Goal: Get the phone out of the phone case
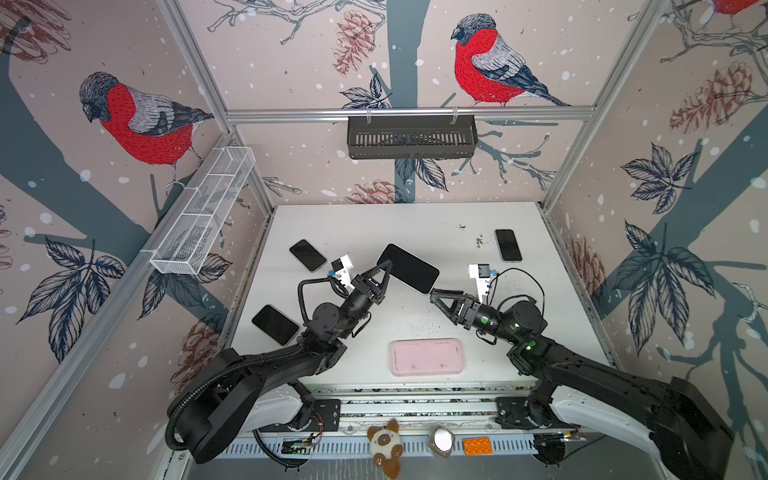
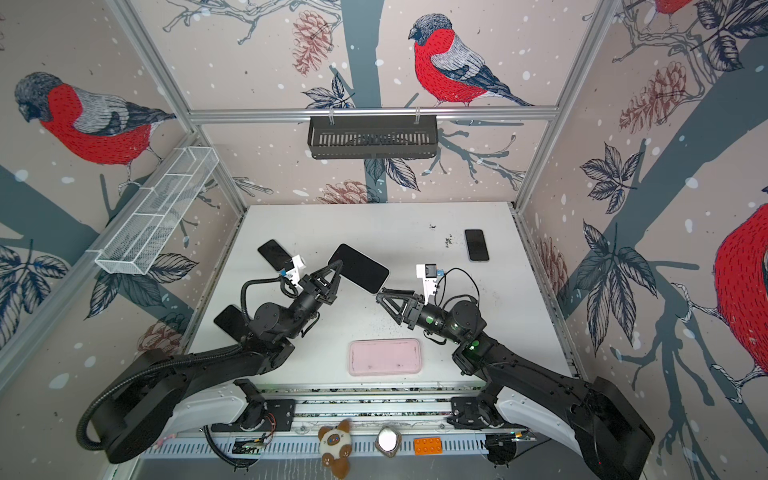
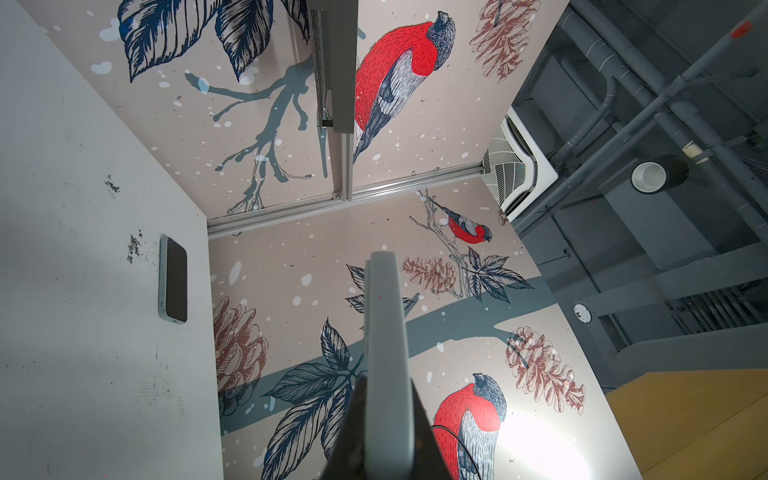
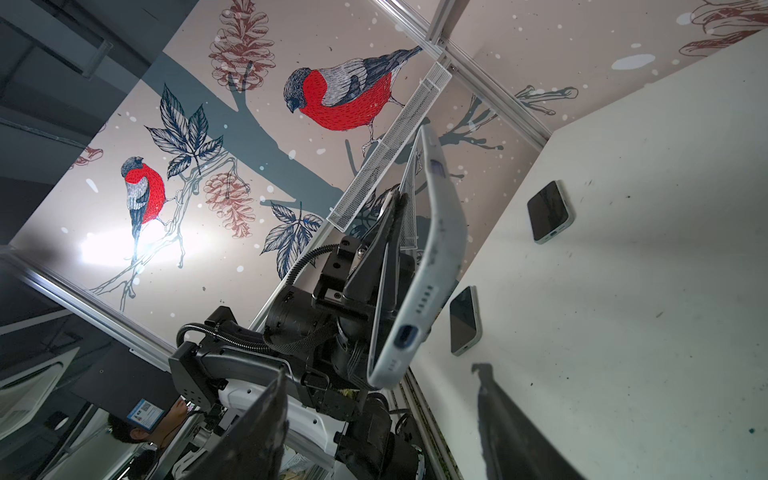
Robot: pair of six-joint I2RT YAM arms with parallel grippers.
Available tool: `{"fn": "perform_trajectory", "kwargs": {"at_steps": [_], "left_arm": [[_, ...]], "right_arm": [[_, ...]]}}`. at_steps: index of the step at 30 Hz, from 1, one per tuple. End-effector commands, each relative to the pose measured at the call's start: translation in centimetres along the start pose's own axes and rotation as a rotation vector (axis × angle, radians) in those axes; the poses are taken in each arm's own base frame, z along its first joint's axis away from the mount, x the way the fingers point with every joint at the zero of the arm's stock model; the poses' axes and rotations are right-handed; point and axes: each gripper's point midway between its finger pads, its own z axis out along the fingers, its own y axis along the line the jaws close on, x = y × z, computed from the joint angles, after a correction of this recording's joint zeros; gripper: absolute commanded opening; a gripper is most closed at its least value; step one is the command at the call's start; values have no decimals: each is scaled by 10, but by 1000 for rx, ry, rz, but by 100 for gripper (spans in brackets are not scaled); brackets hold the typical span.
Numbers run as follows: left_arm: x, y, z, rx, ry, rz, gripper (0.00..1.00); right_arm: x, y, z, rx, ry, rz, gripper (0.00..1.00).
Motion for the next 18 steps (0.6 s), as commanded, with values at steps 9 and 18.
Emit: {"fn": "perform_trajectory", "kwargs": {"at_steps": [9,18], "left_arm": [[3,-32,-5,131,3,-18,0],[3,-32,-5,133,4,-19,0]], "right_arm": [[-5,15,7,-66,-24,7,53],[-2,14,12,-74,-15,24,43]]}}
